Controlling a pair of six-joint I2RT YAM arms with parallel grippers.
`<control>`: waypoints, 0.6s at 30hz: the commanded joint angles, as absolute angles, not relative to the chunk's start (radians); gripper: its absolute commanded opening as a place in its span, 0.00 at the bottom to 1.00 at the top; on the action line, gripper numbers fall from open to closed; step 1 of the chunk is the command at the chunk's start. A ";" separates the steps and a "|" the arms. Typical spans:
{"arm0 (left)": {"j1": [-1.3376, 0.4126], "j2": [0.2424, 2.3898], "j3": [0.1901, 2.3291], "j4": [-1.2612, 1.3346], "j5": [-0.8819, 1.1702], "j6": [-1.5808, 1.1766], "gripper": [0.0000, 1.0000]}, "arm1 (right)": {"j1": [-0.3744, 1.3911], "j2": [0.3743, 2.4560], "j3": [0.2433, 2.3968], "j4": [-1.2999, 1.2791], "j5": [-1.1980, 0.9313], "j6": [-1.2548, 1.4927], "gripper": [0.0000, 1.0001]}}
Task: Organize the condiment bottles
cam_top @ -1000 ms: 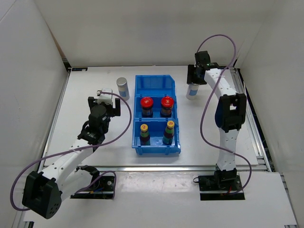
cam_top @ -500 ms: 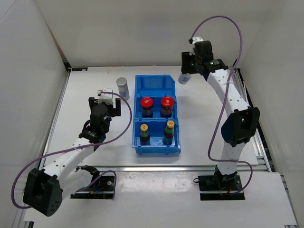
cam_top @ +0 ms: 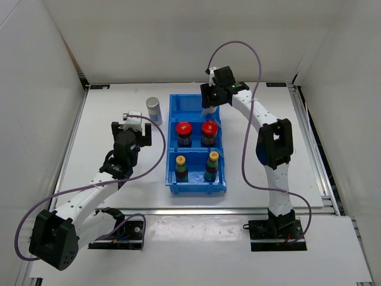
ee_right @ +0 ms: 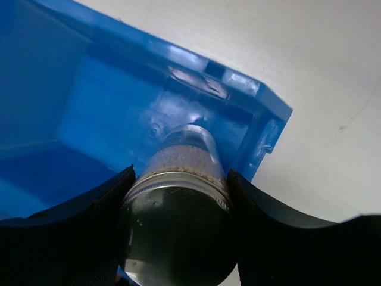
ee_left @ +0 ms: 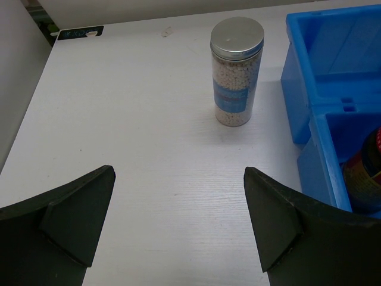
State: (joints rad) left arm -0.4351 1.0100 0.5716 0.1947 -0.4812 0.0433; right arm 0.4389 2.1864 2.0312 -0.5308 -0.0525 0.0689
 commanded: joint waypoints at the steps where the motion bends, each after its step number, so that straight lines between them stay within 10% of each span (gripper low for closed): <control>1: -0.439 1.005 0.607 0.202 -0.500 0.032 1.00 | 0.434 2.186 2.124 -0.480 -0.040 0.063 0.13; 4: -0.439 1.005 0.607 0.202 -0.500 0.032 1.00 | 0.434 2.210 2.134 -0.480 -0.031 0.045 0.23; 6: -0.439 1.014 0.607 0.202 -0.500 0.032 1.00 | 0.443 2.236 2.146 -0.489 -0.031 0.035 0.55; 12: -0.439 1.014 0.598 0.202 -0.500 0.032 1.00 | 0.453 2.201 2.155 -0.489 0.034 0.046 1.00; 18: -0.439 1.014 0.598 0.193 -0.509 0.032 1.00 | 0.453 2.068 2.169 -0.532 0.122 0.055 1.00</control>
